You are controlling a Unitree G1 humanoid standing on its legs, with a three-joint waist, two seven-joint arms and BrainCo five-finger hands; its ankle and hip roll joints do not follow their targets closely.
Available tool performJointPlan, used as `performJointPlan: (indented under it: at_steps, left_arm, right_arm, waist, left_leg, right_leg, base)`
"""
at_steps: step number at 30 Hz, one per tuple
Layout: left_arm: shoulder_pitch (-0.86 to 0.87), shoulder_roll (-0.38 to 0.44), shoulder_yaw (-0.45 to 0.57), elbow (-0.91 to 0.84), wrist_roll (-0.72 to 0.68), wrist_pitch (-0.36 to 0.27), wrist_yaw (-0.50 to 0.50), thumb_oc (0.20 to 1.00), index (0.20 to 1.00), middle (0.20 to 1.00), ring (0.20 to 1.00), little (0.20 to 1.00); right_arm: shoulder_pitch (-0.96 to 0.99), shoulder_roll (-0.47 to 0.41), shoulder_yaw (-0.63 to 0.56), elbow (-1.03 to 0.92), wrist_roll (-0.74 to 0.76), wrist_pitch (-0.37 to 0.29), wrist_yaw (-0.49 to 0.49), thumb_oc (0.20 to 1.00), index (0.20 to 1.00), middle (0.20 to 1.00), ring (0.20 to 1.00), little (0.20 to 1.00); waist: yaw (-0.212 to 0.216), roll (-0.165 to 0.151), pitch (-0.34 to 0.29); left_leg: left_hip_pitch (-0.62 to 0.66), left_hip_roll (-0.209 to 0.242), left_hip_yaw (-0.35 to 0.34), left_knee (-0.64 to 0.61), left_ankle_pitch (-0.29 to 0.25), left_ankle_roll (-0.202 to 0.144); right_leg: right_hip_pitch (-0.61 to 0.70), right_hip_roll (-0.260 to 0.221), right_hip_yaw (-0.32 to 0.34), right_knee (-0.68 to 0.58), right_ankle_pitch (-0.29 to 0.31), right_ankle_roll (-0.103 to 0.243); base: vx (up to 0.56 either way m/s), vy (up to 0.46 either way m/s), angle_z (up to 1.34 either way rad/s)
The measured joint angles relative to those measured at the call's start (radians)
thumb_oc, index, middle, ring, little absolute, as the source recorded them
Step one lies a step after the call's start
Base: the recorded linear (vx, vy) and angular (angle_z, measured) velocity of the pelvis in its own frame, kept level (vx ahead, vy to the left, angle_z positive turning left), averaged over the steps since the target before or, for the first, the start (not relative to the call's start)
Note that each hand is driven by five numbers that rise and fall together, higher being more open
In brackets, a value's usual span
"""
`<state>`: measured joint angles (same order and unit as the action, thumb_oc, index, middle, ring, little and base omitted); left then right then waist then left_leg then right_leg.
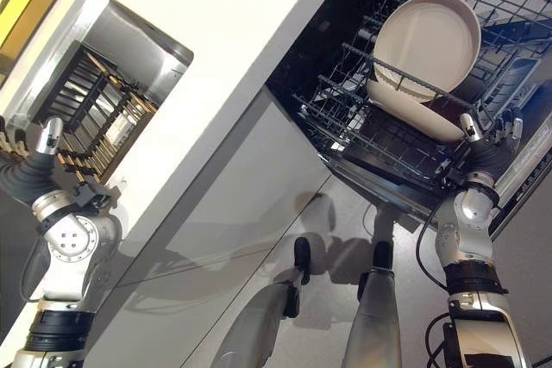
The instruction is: Pick up plates and place into dishwasher.
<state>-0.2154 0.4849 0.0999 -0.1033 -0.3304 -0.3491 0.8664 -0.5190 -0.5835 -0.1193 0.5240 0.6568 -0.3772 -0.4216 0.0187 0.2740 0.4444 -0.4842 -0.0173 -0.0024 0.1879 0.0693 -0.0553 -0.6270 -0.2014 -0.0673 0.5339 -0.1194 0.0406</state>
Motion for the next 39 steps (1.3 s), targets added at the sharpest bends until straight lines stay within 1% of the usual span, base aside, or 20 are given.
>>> performJointPlan:
  at_steps: [2, 7, 12, 14, 17, 25, 29, 33, 37, 39]
  left_arm:
    - [0.003, -0.002, 0.001, -0.006, 0.000, 0.000, 0.002, 1.000, 1.000, 1.000, 1.000, 1.000]
    - [0.004, -0.007, -0.002, -0.010, 0.002, 0.007, 0.011, 1.000, 1.000, 1.000, 1.000, 1.000]
    - [-0.005, -0.016, -0.008, -0.010, 0.003, 0.012, 0.017, 1.000, 1.000, 1.000, 1.000, 1.000]
    - [-0.005, -0.021, -0.009, -0.013, 0.003, 0.013, 0.016, 1.000, 1.000, 1.000, 1.000, 1.000]
    - [-0.007, -0.033, -0.010, -0.014, 0.003, 0.013, 0.016, 1.000, 1.000, 1.000, 1.000, 1.000]
    - [-0.038, -0.051, -0.031, -0.021, 0.002, 0.012, -0.001, 1.000, 1.000, 1.000, 1.000, 1.000]
    - [-0.043, -0.068, -0.034, -0.023, 0.001, 0.012, -0.003, 1.000, 1.000, 1.000, 1.000, 1.000]
    - [-0.047, -0.079, -0.048, -0.024, -0.001, 0.011, -0.019, 1.000, 1.000, 1.000, 1.000, 1.000]
    - [-0.043, -0.081, -0.052, -0.016, -0.001, 0.004, -0.032, 1.000, 1.000, 1.000, 1.000, 1.000]
    - [-0.038, -0.081, -0.048, -0.007, -0.002, -0.004, -0.040, 1.000, 1.000, 1.000, 1.000, 1.000]
  right_arm:
    - [-0.007, 0.009, 0.000, -0.002, -0.020, -0.011, -0.025, 1.000, 1.000, 1.000, 1.000, 1.000]
    - [-0.008, 0.028, 0.001, -0.020, -0.079, -0.007, -0.071, 1.000, 1.000, 1.000, 1.000, 1.000]
    - [-0.009, 0.030, 0.007, -0.034, -0.097, 0.011, -0.093, 1.000, 1.000, 1.000, 1.000, 1.000]
    - [-0.010, 0.031, 0.014, -0.041, -0.105, 0.014, -0.103, 1.000, 1.000, 1.000, 1.000, 1.000]
    - [-0.017, 0.037, 0.028, -0.046, -0.136, 0.032, -0.118, 1.000, 1.000, 1.000, 1.000, 1.000]
    - [-0.058, 0.037, 0.071, -0.047, -0.219, 0.088, -0.156, 1.000, 1.000, 1.000, 1.000, 1.000]
    - [-0.072, 0.030, 0.097, -0.047, -0.236, 0.106, -0.164, 1.000, 1.000, 1.000, 1.000, 1.000]
    - [-0.080, 0.020, 0.098, -0.047, -0.252, 0.123, -0.168, 1.000, 1.000, 1.000, 1.000, 1.000]
    - [-0.097, 0.014, 0.098, -0.047, -0.252, 0.143, -0.173, 1.000, 1.000, 1.000, 1.000, 1.000]
    - [-0.099, 0.002, 0.097, -0.047, -0.252, 0.146, -0.182, 1.000, 1.000, 1.000, 1.000, 1.000]
  waist:
    - [0.002, 0.001, -0.001]
    - [0.003, 0.007, -0.005]
    - [0.026, 0.011, -0.008]
    - [0.027, 0.012, -0.009]
    - [0.032, 0.014, -0.010]
    - [0.054, 0.021, -0.015]
    - [0.056, 0.025, -0.018]
    - [0.081, 0.028, -0.021]
    - [0.094, 0.033, -0.024]
    - [0.110, 0.033, -0.025]
  left_leg:
    - [-0.002, -0.004, 0.000, -0.001, 0.000, 0.000]
    - [-0.017, -0.005, 0.000, 0.001, 0.000, 0.000]
    - [-0.017, -0.005, -0.001, 0.005, 0.000, 0.000]
    - [-0.017, -0.005, -0.002, 0.008, 0.000, 0.000]
    - [-0.017, -0.009, -0.003, 0.019, 0.005, 0.005]
    - [-0.018, -0.018, -0.021, 0.021, 0.010, 0.007]
    - [-0.016, -0.026, -0.027, 0.020, 0.017, -0.001]
    - [-0.015, -0.028, -0.030, 0.025, 0.022, -0.003]
    - [-0.019, -0.036, -0.043, 0.027, 0.025, -0.002]
    - [-0.020, -0.040, -0.052, 0.023, 0.025, -0.002]
  right_leg:
    - [-0.007, -0.005, -0.001, 0.004, 0.001, 0.000]
    - [-0.010, -0.010, -0.014, 0.004, 0.001, 0.000]
    - [-0.007, -0.017, -0.032, 0.005, 0.002, 0.001]
    - [-0.006, -0.019, -0.036, 0.007, 0.001, 0.001]
    - [-0.005, -0.025, -0.038, 0.022, -0.006, 0.009]
    - [-0.003, -0.036, -0.053, 0.031, -0.013, 0.009]
    - [-0.002, -0.048, -0.057, 0.042, -0.019, 0.009]
    - [-0.002, -0.051, -0.062, 0.047, -0.021, 0.008]
    - [-0.001, -0.064, -0.077, 0.060, -0.029, 0.008]
    - [-0.001, -0.069, -0.084, 0.061, -0.032, 0.009]
  base:
    - [0.02, 0.081, 0.02]
    - [0.02, 0.075, 0.05]
    - [0.03, 0.062, -0.04]
    - [0.03, 0.063, 0.05]
    - [0.03, 0.064, 0.03]
    - [0.03, 0.077, 0.06]
    - [0.02, 0.080, 0.08]
    - [0.01, 0.059, 0.04]
    - [-0.01, 0.032, 0.13]
    - [0.00, 0.006, 0.12]
